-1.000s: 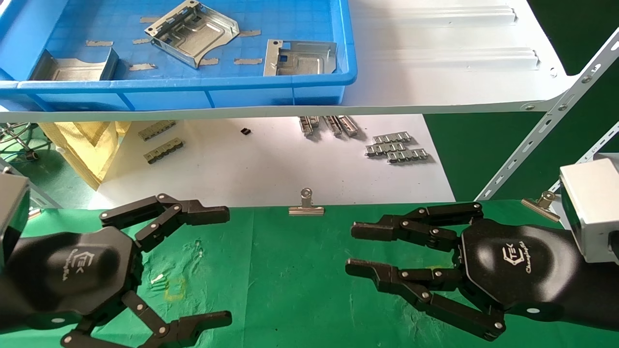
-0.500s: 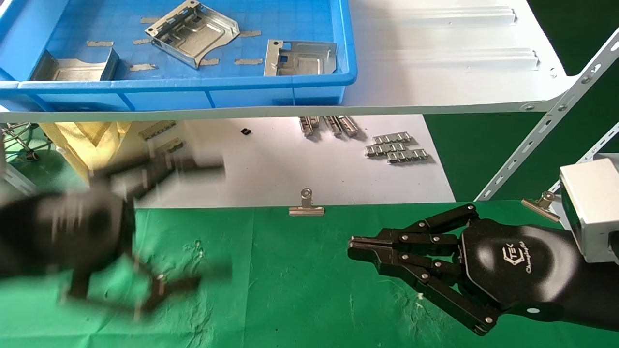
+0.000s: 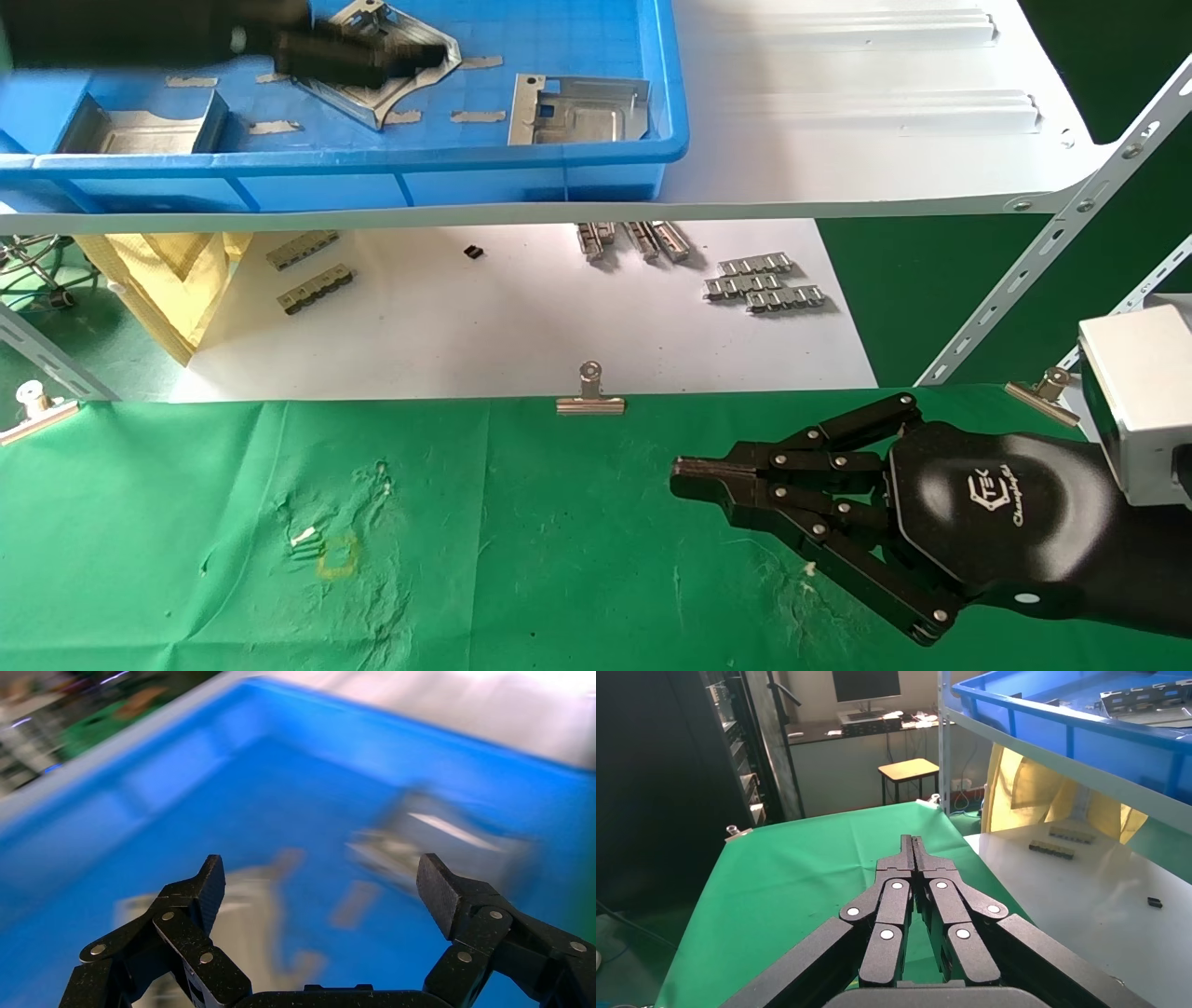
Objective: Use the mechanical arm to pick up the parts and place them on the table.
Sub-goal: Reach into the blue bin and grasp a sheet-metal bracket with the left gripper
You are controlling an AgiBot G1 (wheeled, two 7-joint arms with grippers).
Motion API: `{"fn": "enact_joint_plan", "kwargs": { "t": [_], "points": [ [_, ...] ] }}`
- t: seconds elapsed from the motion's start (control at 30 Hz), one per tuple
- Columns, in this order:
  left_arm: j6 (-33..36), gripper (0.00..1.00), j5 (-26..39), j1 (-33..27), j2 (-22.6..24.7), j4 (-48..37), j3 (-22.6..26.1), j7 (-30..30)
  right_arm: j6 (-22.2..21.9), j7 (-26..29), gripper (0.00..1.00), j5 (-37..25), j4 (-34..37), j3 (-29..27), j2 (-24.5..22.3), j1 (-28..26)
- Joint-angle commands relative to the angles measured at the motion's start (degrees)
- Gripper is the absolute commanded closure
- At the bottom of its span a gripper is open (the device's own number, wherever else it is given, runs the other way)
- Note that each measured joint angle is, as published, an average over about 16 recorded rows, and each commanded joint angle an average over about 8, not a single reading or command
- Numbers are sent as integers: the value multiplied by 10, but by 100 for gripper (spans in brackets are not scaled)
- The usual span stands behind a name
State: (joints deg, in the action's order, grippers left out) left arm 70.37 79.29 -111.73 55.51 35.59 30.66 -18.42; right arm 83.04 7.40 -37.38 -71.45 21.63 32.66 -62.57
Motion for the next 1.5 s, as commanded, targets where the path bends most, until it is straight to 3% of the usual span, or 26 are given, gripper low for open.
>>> {"fn": "enact_joint_plan", "kwargs": {
  "t": [0.03,0.2,0.43,0.5,1.0,1.5],
  "points": [
    [-20,0,40,-45,31,-73,18,5,0,0,100,0,0,0,0,0],
    [-41,4,70,-89,64,-174,33,32,0,0,100,0,0,0,0,0],
    [-70,88,89,-118,83,-261,43,61,0,0,100,0,0,0,0,0],
    [-75,100,92,-120,84,-278,45,67,0,0,100,0,0,0,0,0],
    [-107,100,88,-116,83,-331,41,123,0,0,100,0,0,0,0,0],
    [-191,100,73,-103,100,-355,30,119,0,0,100,0,0,0,0,0]
  ]
}}
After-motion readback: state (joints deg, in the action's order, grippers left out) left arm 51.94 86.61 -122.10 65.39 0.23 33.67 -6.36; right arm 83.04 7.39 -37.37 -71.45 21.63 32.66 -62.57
